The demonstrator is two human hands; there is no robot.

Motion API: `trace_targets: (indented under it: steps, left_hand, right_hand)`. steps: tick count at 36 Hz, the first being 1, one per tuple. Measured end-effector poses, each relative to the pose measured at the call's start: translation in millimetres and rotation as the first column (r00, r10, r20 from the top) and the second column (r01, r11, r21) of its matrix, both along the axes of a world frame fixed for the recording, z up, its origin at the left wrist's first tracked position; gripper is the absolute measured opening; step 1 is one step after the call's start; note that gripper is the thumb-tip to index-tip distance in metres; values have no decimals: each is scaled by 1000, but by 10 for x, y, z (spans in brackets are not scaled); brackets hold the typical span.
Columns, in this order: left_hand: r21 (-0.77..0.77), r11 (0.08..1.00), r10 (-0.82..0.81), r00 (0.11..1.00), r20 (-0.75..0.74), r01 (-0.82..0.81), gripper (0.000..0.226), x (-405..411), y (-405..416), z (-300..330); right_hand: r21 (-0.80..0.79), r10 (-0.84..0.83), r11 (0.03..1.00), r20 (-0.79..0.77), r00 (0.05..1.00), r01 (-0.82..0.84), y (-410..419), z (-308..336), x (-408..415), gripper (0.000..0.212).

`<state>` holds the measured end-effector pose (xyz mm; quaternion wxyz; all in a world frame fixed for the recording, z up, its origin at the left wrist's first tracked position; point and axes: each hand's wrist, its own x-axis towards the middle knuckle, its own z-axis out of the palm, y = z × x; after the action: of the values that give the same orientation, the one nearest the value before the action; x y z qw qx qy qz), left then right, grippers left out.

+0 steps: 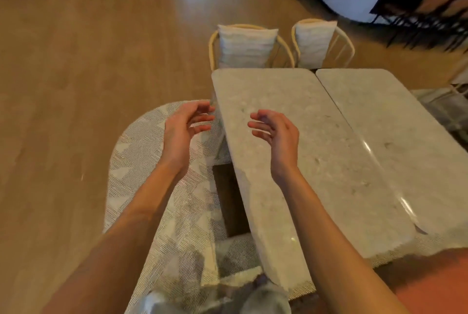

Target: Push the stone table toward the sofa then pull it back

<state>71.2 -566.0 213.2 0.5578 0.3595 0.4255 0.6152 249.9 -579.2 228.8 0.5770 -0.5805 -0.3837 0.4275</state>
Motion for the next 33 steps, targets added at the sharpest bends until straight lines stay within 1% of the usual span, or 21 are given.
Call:
trace_targets:
  steps: [3, 6, 12, 15, 19, 24, 28, 33]
  left_hand:
    - [3, 999, -53, 999, -3, 53, 28, -281, 182, 189]
    - [33, 994, -102, 994, -48, 104, 29, -491, 420, 304]
    - [62, 984, -163, 982, -98, 169, 28, -819, 1106, 476]
    - [81, 980, -173, 981, -92, 180, 27, -978, 1519, 577]
    - [141, 972, -170, 977, -132, 188, 27, -1201, 2202, 749]
    - [248, 947, -166, 971, -170, 206, 26, -1391, 3325, 1001]
    - [274, 935, -176, 967, -186, 223, 25, -1495, 4128, 1204]
    - [300, 927, -185, 970, -160, 226, 25, -1726, 5089, 1483]
  right_hand:
    - [13, -35, 999, 27, 999, 35, 120, 161, -311, 23]
    - [41, -78, 996, 44, 996, 76, 267, 263, -469, 20]
    - [83, -195, 978, 71, 978, 189, 716, 432, -632, 26]
    - [114, -220, 970, 41, 975, 214, 1083, 509, -733, 27]
    - [200, -208, 959, 6, 978, 203, 1755, 653, -925, 27]
    - [331, -199, 921, -49, 979, 204, 2886, 925, -1152, 28]
    - [363, -220, 903, -65, 973, 229, 3683, 1191, -1350, 25]
    - [373, -226, 899, -52, 973, 229, 4561, 1471, -1580, 24]
